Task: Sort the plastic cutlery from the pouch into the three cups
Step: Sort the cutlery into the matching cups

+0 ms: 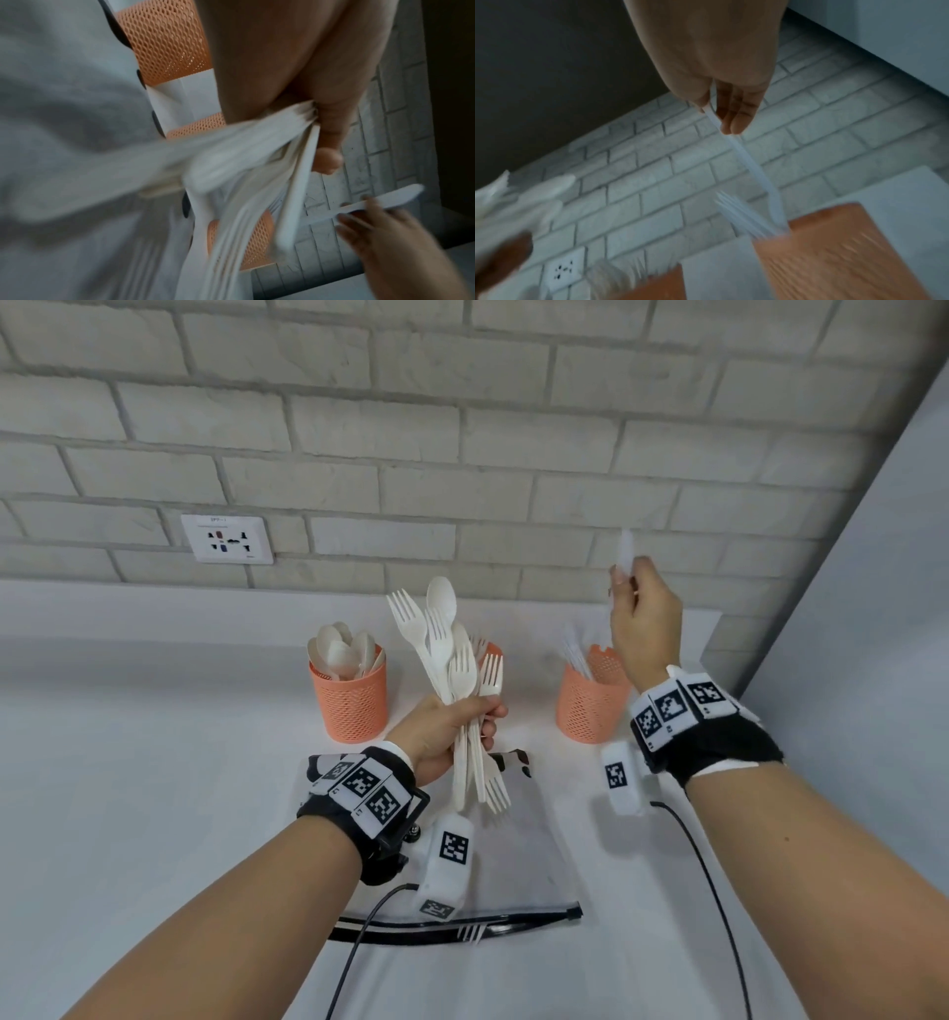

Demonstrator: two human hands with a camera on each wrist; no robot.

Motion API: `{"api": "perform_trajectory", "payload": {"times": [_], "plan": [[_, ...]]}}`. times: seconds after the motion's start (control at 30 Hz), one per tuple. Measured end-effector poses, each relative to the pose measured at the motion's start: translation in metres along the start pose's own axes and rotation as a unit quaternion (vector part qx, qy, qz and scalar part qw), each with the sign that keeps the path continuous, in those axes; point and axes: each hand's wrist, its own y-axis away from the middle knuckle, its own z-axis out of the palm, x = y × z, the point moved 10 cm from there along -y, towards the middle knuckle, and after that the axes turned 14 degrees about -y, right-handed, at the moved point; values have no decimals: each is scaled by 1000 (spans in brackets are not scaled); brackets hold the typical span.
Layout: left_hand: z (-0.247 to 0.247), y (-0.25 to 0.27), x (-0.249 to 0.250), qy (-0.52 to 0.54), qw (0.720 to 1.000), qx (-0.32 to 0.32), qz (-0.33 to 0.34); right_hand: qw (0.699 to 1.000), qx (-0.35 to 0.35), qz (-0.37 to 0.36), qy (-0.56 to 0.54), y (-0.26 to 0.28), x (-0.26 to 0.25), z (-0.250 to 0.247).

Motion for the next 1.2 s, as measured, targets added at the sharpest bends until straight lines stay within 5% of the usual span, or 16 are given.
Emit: {"api": "perform_trajectory", "payload": {"times": [0.1, 0.2, 0.3, 0.47, 0.6, 0.67, 0.87, 1.03, 1.2], "plan": [[3, -2, 3, 3, 1000, 2, 6, 987, -66, 83, 119, 19, 48, 11], [3, -3, 5, 12, 1000, 5, 13, 942, -161, 170, 242, 42, 88, 20], [-1, -4, 5, 37, 999, 16, 8, 930, -187, 172, 266, 46, 90, 23], [-4, -3, 8, 72, 997, 30, 2, 993, -93, -11, 73, 37, 3, 32], [-6, -2, 9, 85, 995, 46, 0, 951, -272, 106, -104, 74, -17, 87], [-5, 1, 12, 71, 996, 45, 8, 920, -308, 177, -164, 92, -15, 105], [-18, 5, 11, 75, 995, 68, 5, 916, -204, 256, -232, 87, -7, 100], [-27, 2, 8, 97, 991, 89, 13, 876, -290, 305, -237, 107, -18, 121], [-18, 3, 14, 102, 992, 58, 36, 870, -224, 328, -293, 104, -11, 117]]}}
